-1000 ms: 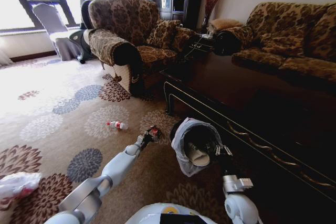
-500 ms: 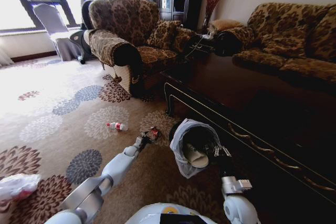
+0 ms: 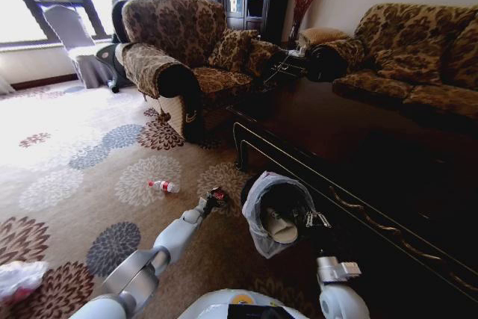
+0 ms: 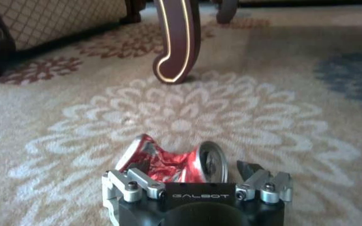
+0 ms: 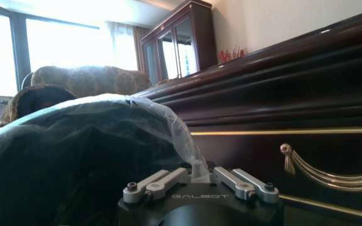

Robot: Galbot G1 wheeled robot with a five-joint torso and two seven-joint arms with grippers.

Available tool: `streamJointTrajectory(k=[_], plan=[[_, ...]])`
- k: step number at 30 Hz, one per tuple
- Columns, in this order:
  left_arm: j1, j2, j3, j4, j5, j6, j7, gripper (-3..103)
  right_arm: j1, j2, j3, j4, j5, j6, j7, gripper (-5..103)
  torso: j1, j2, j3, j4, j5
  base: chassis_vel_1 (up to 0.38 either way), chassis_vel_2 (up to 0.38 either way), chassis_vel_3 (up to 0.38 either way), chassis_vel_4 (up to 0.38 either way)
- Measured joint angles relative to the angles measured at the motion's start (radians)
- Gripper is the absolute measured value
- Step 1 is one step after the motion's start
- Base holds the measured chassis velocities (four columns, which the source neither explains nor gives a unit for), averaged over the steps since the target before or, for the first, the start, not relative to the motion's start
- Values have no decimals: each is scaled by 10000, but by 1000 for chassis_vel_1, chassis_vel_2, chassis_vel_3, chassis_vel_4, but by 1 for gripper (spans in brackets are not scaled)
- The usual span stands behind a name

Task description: Pick up the trash from the ground and place it into the trash bin.

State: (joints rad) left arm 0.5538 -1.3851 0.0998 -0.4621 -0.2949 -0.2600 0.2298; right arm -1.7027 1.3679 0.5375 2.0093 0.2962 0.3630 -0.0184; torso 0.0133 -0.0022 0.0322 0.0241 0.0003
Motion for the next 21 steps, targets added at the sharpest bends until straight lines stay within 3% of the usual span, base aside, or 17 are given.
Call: streamJointTrajectory(k=[6, 9, 17, 21], plan=[[-104, -576, -564, 519, 657, 84, -182, 82, -52, 38, 52, -45, -13, 101, 0, 0, -1, 1, -2, 4, 5, 0, 0, 0, 0], [-63, -718, -690, 471, 805, 85, -254, 66, -78, 52, 93, -81, -13, 150, 2, 0, -1, 1, -3, 0, 3, 0, 0, 0, 0], [225, -277, -641, -110, 790, 151, -343, 51, -33, 135, 58, -144, -30, 210, 1, 0, 0, 1, 0, -12, -11, 0, 0, 0, 0], [583, 257, -592, -888, 648, 244, -464, 41, 4, 127, 47, -149, -35, 215, 1, 0, 0, 1, 0, 1, -3, 0, 0, 0, 0]])
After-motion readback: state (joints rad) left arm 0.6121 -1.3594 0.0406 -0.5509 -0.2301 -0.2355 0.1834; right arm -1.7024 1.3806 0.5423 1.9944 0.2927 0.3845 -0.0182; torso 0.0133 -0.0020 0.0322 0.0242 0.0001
